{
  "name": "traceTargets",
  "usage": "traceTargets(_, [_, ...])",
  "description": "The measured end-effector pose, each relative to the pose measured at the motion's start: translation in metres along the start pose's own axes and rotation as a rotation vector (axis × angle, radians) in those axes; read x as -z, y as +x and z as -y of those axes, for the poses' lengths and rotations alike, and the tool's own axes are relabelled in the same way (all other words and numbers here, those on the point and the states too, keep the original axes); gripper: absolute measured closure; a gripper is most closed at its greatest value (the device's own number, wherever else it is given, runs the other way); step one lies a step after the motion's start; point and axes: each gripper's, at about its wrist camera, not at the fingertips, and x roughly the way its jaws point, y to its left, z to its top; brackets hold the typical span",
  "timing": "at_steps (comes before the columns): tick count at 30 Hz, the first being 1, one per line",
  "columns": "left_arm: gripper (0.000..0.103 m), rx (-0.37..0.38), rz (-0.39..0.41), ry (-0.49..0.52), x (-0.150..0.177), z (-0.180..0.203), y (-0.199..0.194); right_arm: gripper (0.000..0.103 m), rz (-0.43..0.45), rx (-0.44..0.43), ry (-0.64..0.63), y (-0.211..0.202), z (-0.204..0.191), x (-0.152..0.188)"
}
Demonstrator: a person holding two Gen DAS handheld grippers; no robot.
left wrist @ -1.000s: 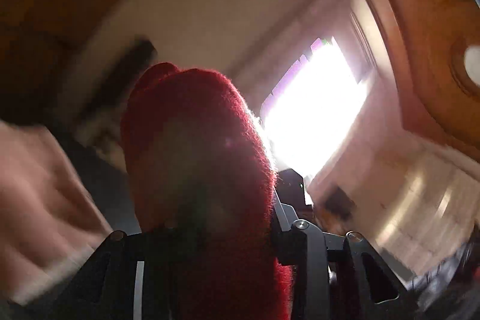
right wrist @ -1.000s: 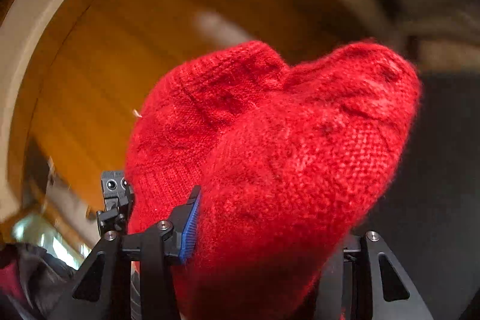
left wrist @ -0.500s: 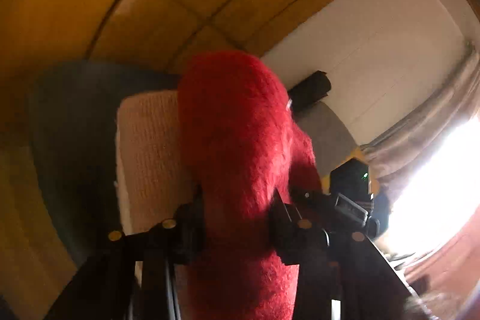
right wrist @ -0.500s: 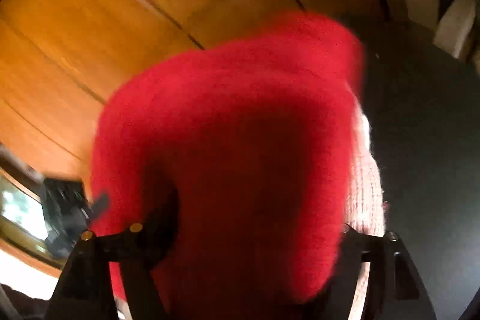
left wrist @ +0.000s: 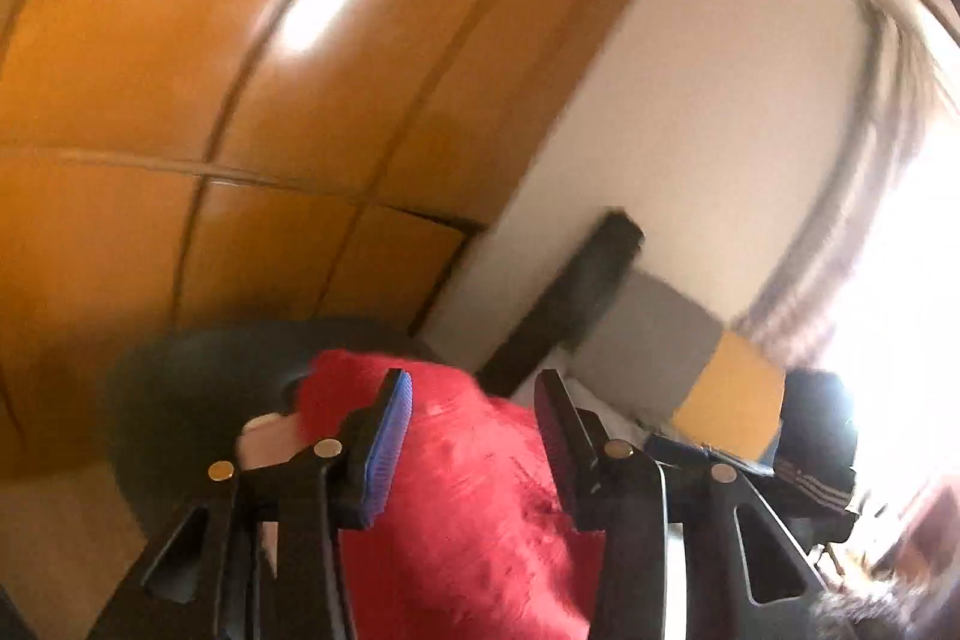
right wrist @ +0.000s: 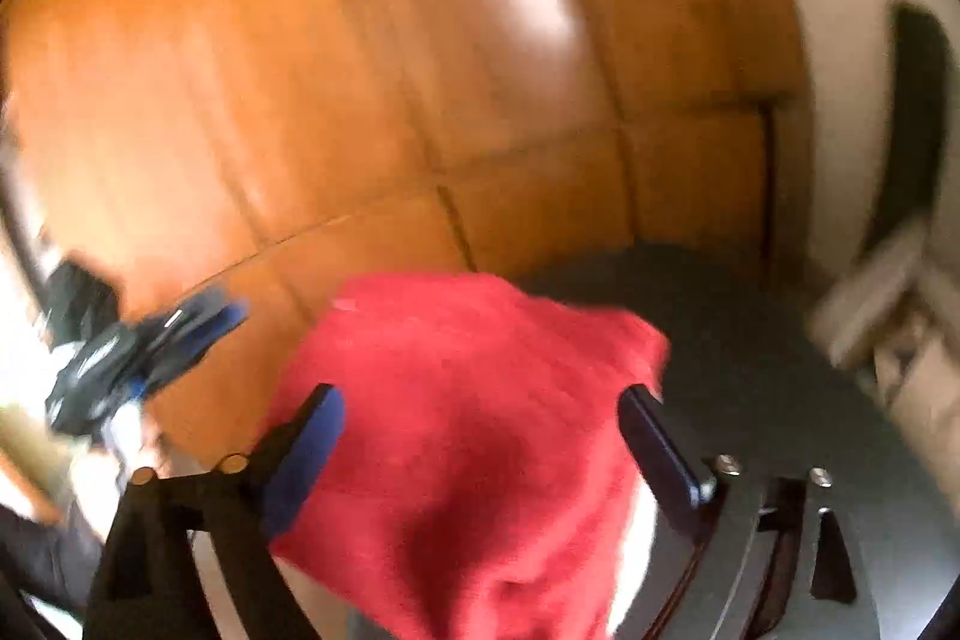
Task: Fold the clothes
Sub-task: 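Lower the folded sweater onto the white cloth on the chair and open both tools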
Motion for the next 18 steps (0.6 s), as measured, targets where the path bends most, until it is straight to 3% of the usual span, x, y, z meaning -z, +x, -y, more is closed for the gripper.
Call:
traceTargets(2, [0.06, -0.01, -0.081, -0.001, -0.002, -0.009, 0.025, 0.005, -0.05, -0.007, -0.091, 0.024, -0.022, -0.002])
traceTargets(4, [0.062, -0.059, -0.201, 0.015, 0.014, -0.018, 0.05, 0.005, -0.144, -0.02, -0.123, 0.036, -0.051, 0.025])
traceTargets(5, [0.063, -0.09, -0.258, 0.021, 0.024, -0.024, 0.062, 0.005, -0.205, -0.016, -0.113, 0.058, -0.048, 0.038])
traceTargets(6, [0.071, -0.106, -0.275, 0.046, 0.033, -0.032, 0.074, 0.005, -0.261, -0.004, -0.094, 0.078, -0.04, 0.048])
traceTargets(8, [0.075, -0.106, -0.263, 0.024, 0.045, -0.052, 0.073, 0.0, -0.333, -0.009, -0.012, 0.112, -0.02, 0.068])
traceTargets(10, [0.075, -0.118, -0.255, 0.002, 0.046, -0.06, 0.071, 0.0, -0.273, -0.032, 0.052, 0.116, -0.011, 0.07])
traceTargets(16, [0.073, -0.188, -0.236, 0.043, 0.032, -0.042, 0.086, 0.0, -0.242, 0.045, 0.04, 0.118, -0.042, 0.058])
traceTargets(18, [0.066, -0.242, -0.203, 0.073, 0.025, -0.031, 0.073, 0.0, -0.24, 0.097, 0.03, 0.109, -0.057, 0.051])
